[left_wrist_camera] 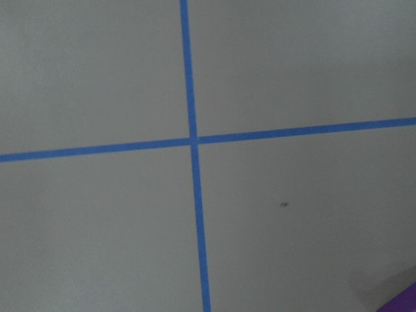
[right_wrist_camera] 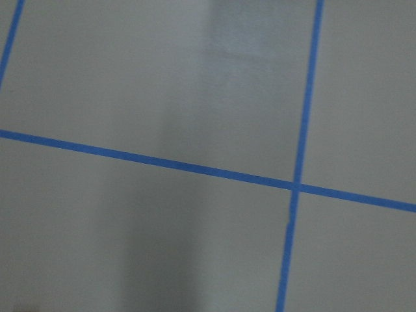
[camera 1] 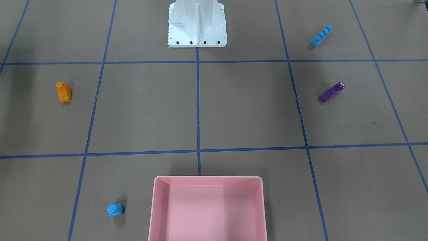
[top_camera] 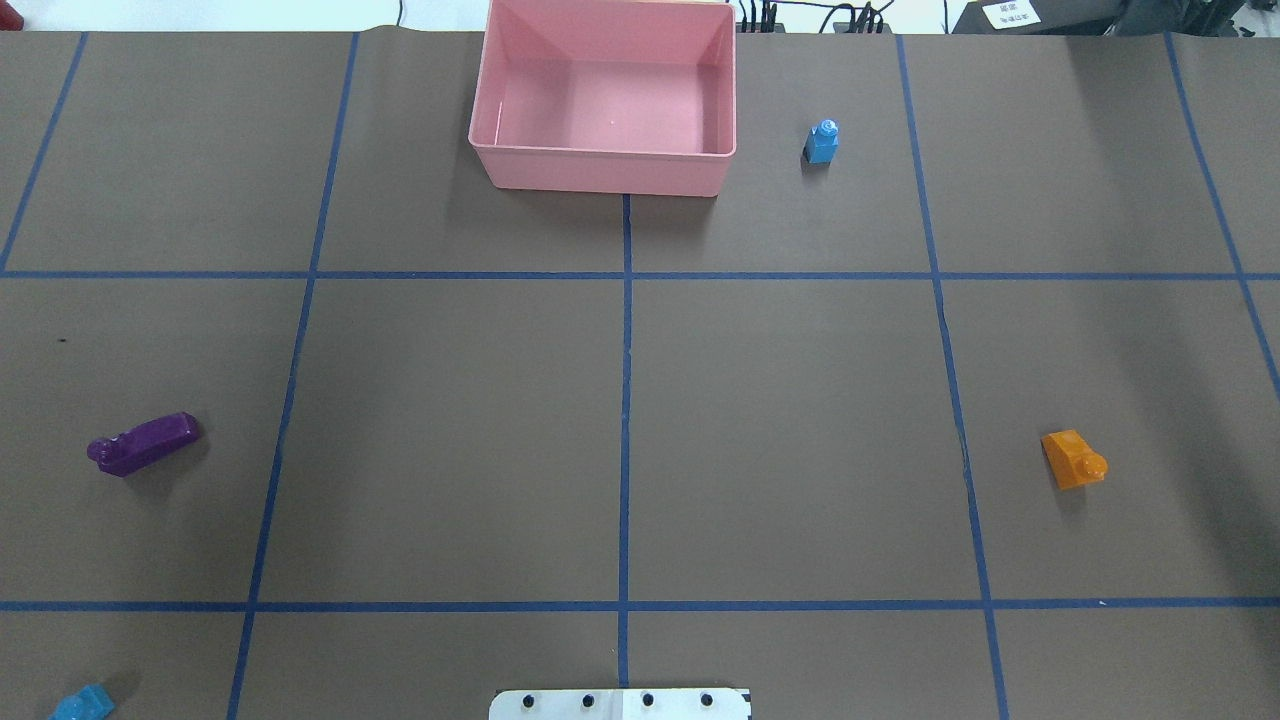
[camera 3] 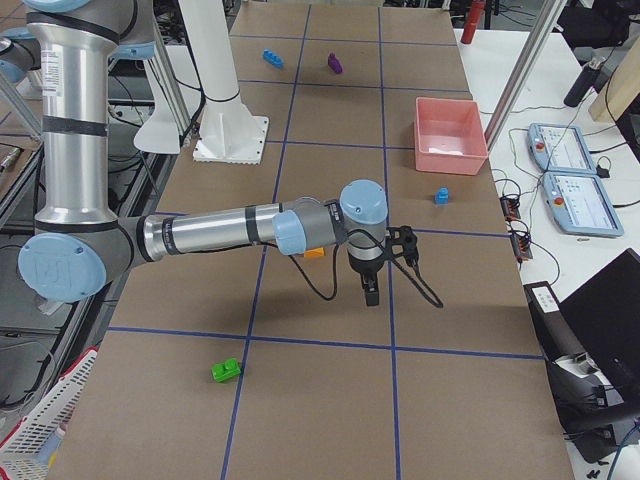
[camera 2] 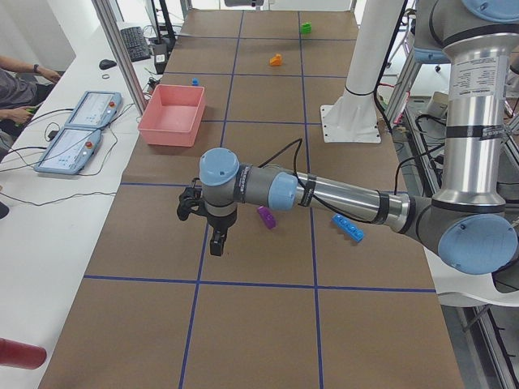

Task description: Put all blocks into box

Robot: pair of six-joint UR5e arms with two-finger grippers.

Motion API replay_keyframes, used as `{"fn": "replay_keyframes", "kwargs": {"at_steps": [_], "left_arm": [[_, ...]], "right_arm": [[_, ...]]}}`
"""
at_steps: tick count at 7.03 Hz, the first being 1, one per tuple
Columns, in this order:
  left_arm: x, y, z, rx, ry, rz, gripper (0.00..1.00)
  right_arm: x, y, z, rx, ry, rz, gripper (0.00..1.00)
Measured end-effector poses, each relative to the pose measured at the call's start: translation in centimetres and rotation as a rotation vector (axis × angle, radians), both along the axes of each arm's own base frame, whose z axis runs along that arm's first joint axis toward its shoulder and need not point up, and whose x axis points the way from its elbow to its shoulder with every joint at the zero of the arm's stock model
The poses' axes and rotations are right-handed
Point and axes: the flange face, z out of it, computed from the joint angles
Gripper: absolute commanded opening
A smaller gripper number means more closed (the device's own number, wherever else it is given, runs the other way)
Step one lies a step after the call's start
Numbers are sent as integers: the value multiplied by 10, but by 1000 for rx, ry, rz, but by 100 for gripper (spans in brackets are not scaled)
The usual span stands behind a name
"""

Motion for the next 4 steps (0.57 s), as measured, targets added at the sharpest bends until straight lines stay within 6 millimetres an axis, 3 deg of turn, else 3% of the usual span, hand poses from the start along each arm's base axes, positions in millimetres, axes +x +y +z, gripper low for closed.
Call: {"fn": "replay_keyframes", "kwargs": {"at_steps": [2,4], "left_arm": [[9,-14,-25,56,1,13,100],[12,-22,-34,78,6,22,100]], "right_arm": [[-91,-6,-31,28,-33,-93,100],[-174,12,-55,11,-46,-107,100]]}}
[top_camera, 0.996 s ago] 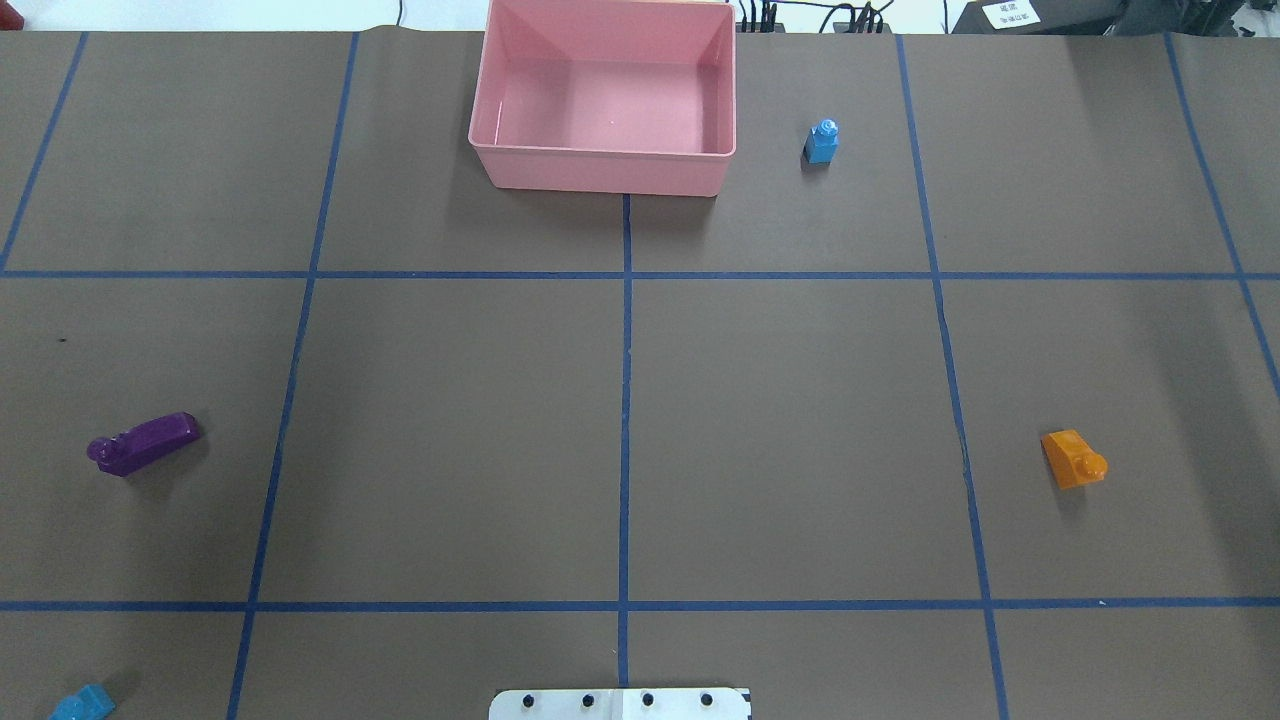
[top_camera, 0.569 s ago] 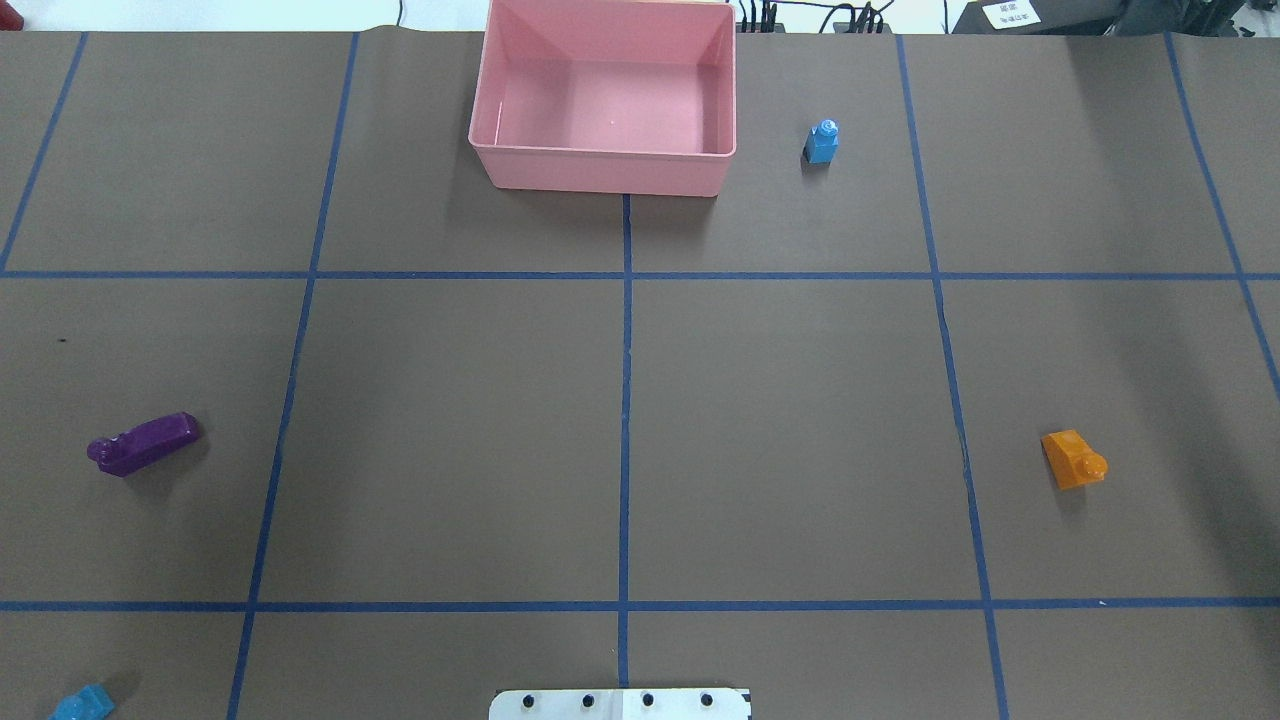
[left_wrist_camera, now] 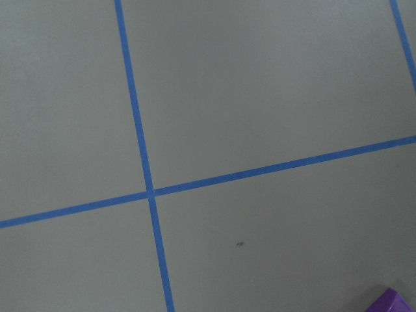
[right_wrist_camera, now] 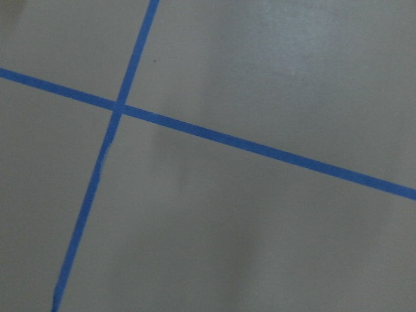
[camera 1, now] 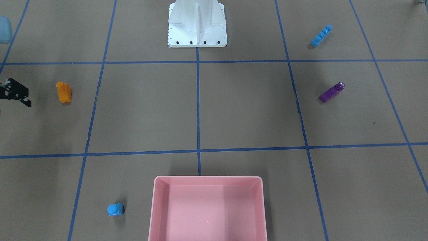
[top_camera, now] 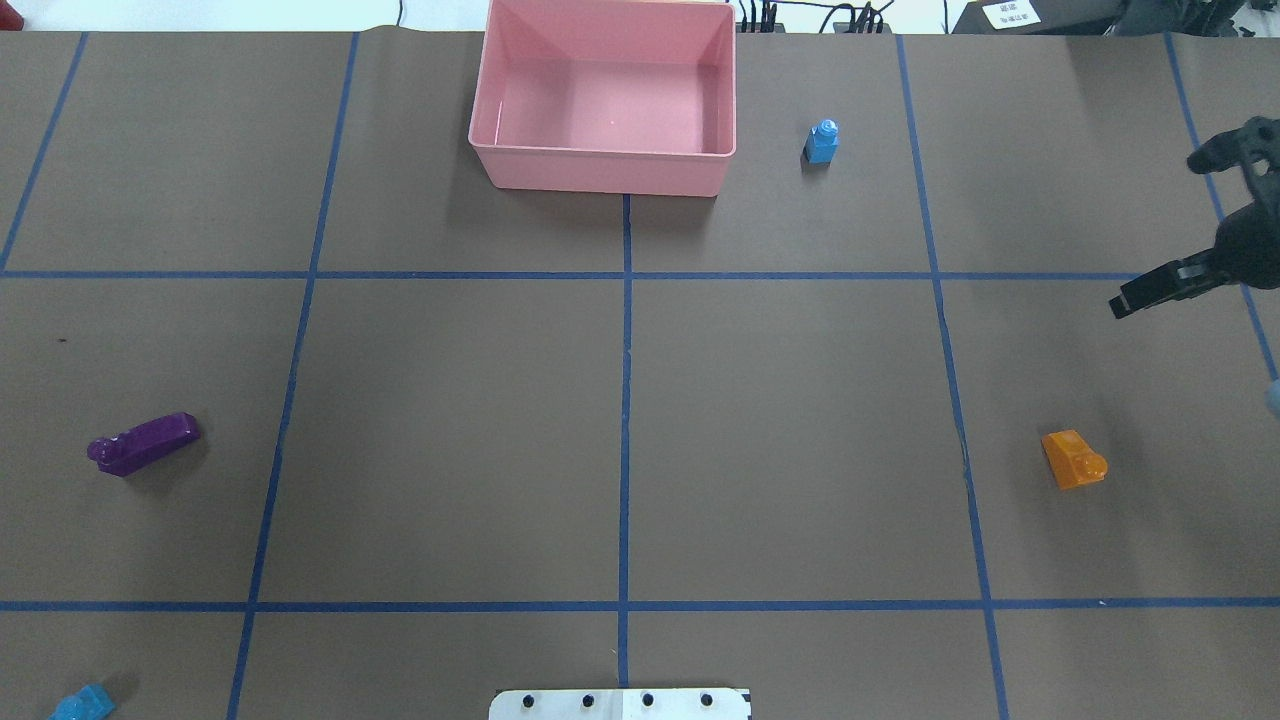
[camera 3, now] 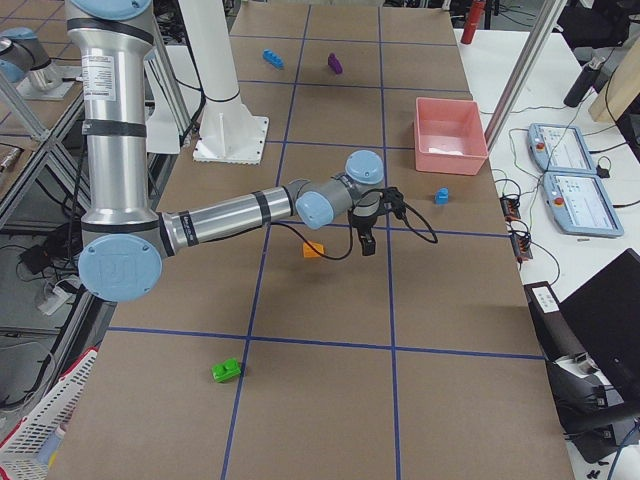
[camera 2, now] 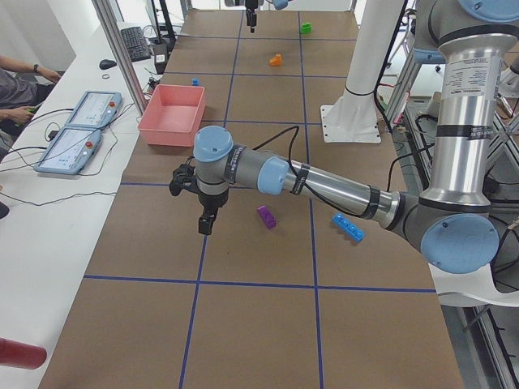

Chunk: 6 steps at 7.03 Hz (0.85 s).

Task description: Put all blocks into box

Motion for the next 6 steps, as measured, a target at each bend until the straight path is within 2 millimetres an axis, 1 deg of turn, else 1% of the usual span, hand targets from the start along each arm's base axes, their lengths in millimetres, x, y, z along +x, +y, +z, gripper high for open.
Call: {"fn": "replay_keyframes", "kwargs": {"at_steps": [1,2,3,4,6], "left_arm": [[2,-1,-1,4,0,5,100],[2,0,-2,7,1,7,100],[3,0,-3,10,2,9,100],[3,0,-4,12,2,9,100],[3,1,-4,12,4,10,100]], "right_arm": [[-39,15,-7,-35,2,12,100],[-70,31,-10,-58,12,7,100],[-89,46,-6,-76,25,-16,100],[-98,60,6,-96,43,-42,100],[-102,83,30,-140,77,-80,100]]}}
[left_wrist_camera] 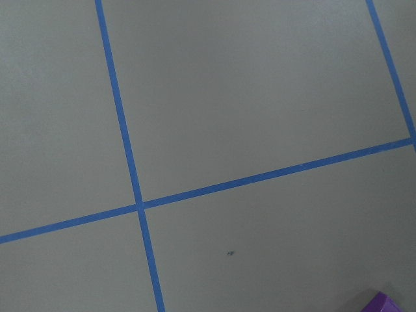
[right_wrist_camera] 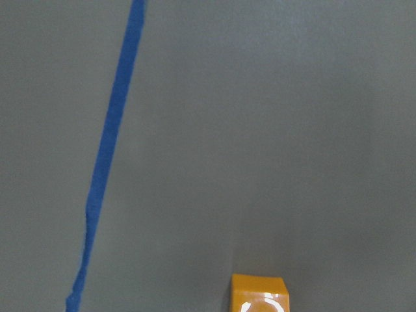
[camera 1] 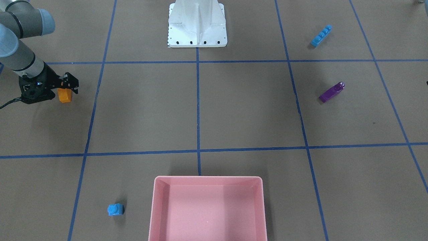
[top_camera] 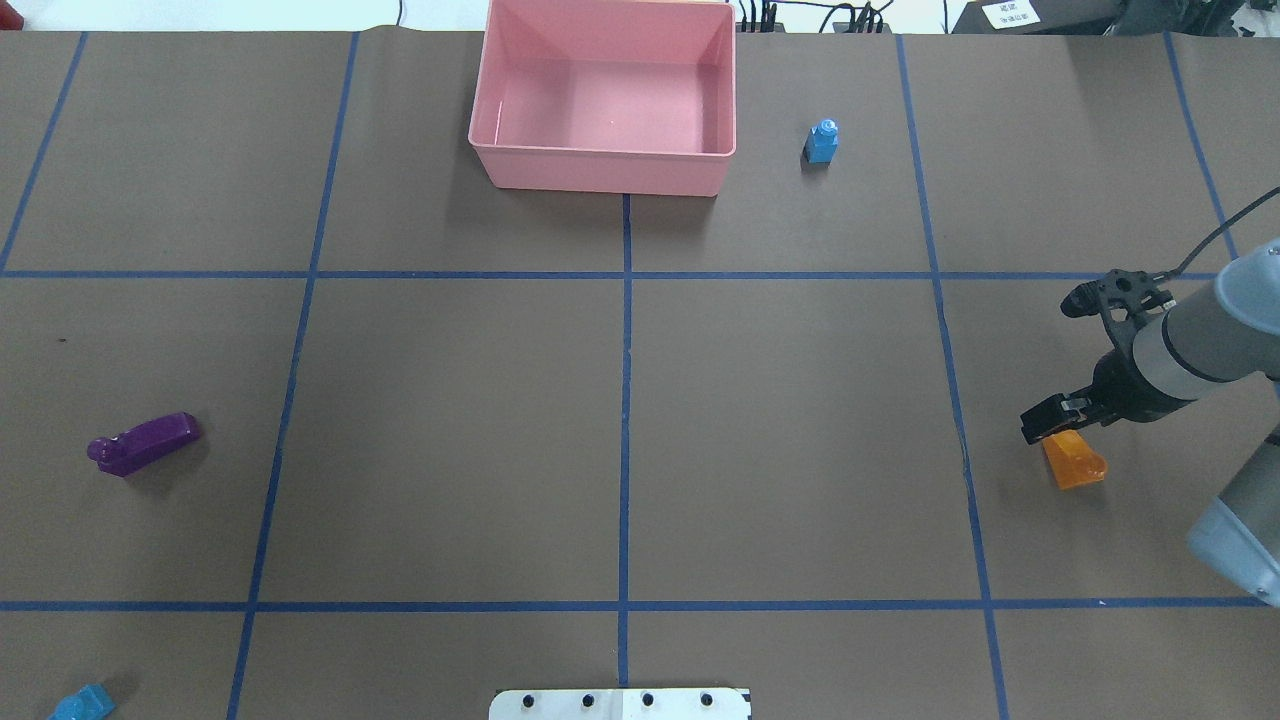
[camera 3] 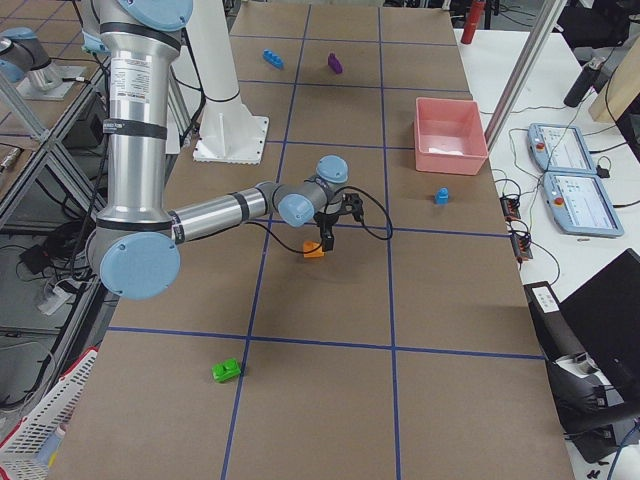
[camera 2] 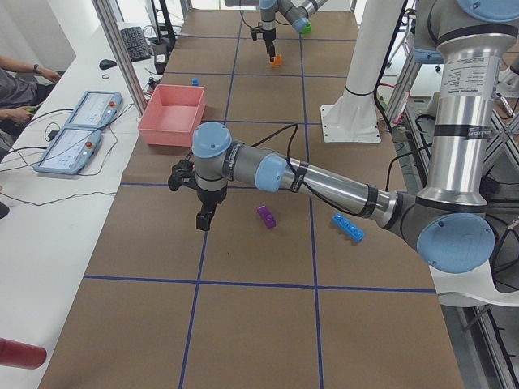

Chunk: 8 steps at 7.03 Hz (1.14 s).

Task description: Put all blocks into box

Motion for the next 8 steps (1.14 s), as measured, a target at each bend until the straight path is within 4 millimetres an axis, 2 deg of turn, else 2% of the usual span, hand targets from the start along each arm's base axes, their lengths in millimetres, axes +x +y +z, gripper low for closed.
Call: {"fn": "replay_keyframes", "kwargs": {"at_steps": [1,2,3,6,8], "left_arm": [[0,1,1,-1,0,0,100],[0,2,2,-3,0,0,100],[0,2,3,-4,0,0,100],[3,1,-5,-5,17,-5,100],[17,1,-12,-6,56,20,100]], "right_arm": [[-2,8,7,-17,10,-17,94],[-5,15,11,-28,14,-32,37],[-7,19,14,-39,16,-43,0],[0,23,13,-72,-9,-52,0],[28,17,3,-79,-40,-13,0]]}}
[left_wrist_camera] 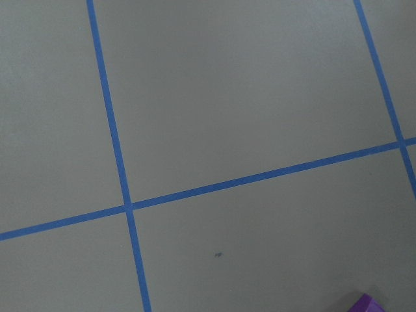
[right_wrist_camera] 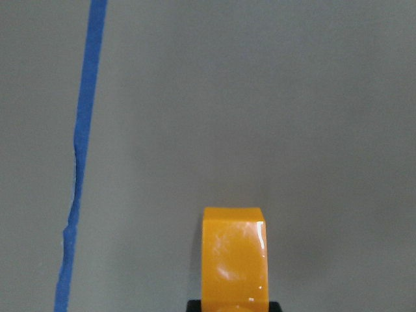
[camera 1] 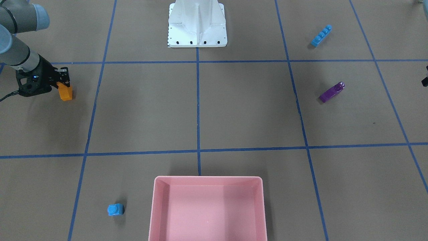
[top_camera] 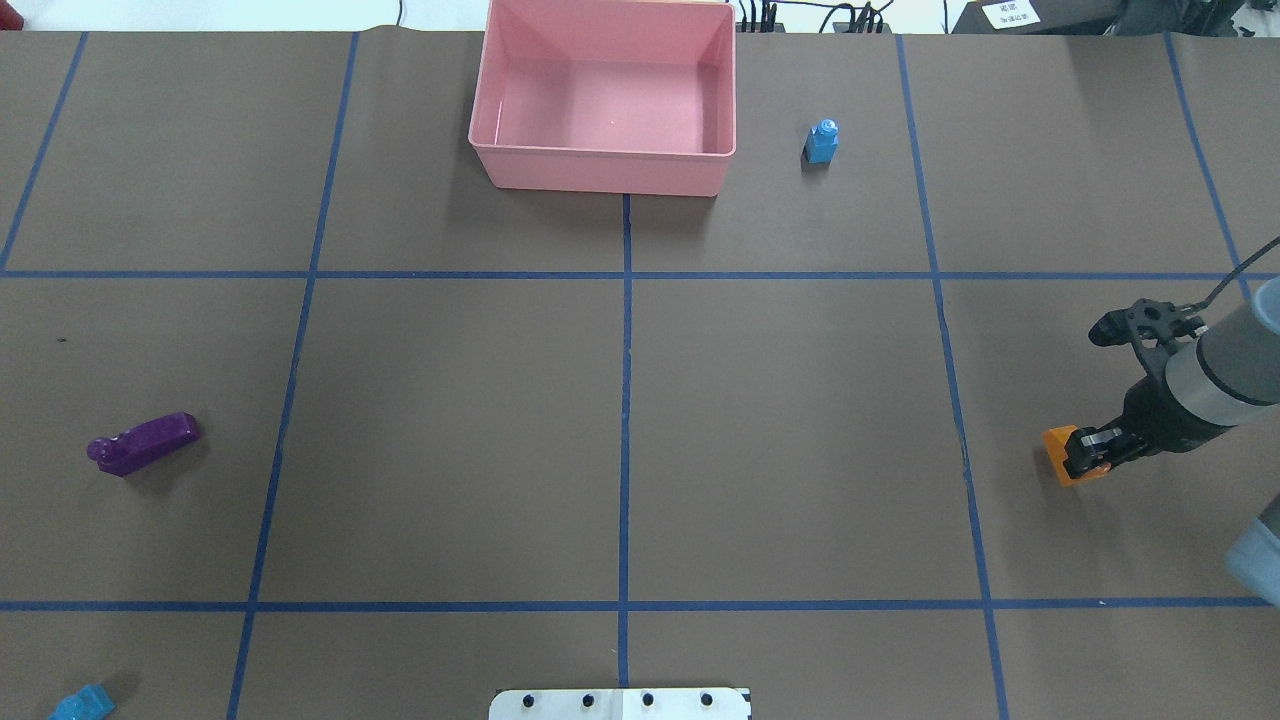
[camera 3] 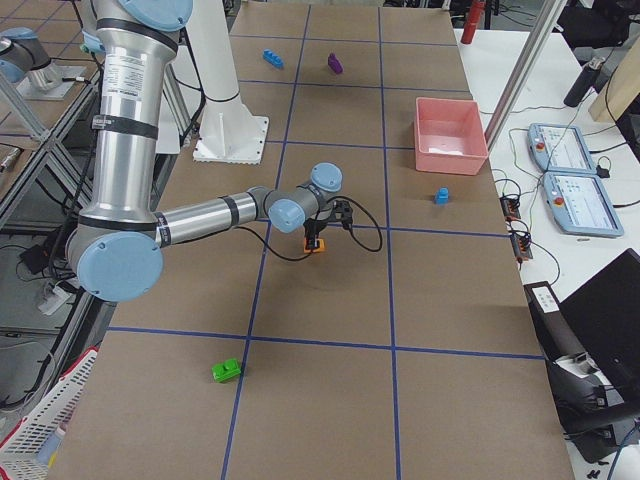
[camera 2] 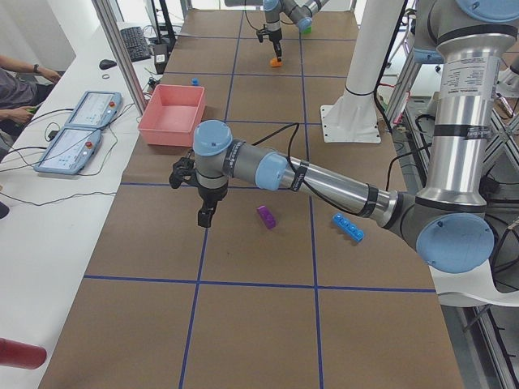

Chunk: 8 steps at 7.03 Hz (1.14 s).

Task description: Put all blocks into box

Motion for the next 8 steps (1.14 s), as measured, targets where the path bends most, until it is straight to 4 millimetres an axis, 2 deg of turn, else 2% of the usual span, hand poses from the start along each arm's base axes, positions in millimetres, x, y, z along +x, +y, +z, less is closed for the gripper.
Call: {"fn": "replay_keyframes", "kwargs": {"at_steps": [2,4,6,8], "left_arm": [[35,3,-10,32,22,68,100],[89,14,-16,77,1,175,100],[149,45,-18,114,-41,301,99],[196,78,-8,180,-113,402,99]], "right_arm": [[43,-18,-30,31,-53,90,0],[81,-49,-77,84,-147,178,0],[90,-89,-151,208,-244,221,0],[86,-117,-222,327,-314,232,0]]}}
